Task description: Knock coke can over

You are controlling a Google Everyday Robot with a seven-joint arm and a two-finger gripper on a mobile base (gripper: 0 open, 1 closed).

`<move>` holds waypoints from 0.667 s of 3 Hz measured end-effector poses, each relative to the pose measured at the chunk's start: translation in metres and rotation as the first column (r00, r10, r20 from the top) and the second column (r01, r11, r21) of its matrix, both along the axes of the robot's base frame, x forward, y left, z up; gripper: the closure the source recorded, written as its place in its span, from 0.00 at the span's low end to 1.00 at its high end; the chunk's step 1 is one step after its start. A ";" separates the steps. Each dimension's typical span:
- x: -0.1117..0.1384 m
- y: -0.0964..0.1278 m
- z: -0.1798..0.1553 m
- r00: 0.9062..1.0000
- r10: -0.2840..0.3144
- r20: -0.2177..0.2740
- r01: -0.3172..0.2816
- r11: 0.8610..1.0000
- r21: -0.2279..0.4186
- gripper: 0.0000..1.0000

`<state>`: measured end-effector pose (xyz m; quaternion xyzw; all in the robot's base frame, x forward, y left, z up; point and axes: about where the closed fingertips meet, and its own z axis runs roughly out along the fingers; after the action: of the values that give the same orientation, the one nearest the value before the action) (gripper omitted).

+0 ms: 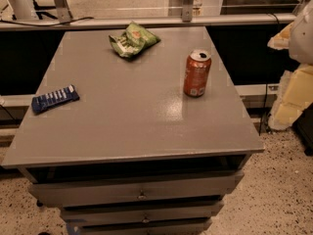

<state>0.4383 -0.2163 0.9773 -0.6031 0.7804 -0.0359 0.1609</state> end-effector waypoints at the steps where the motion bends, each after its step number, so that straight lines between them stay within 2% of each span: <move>1: 0.000 0.000 0.000 1.000 0.000 0.000 0.000 1.000 0.000 0.00; 2: 0.013 -0.003 -0.005 0.999 -0.016 0.037 0.013 0.996 0.086 0.00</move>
Offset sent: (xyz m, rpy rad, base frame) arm 0.0535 -0.0143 -0.0211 0.3433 -0.1320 -0.0566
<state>0.4514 -0.2189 0.9719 -0.5892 0.7824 -0.0150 0.2011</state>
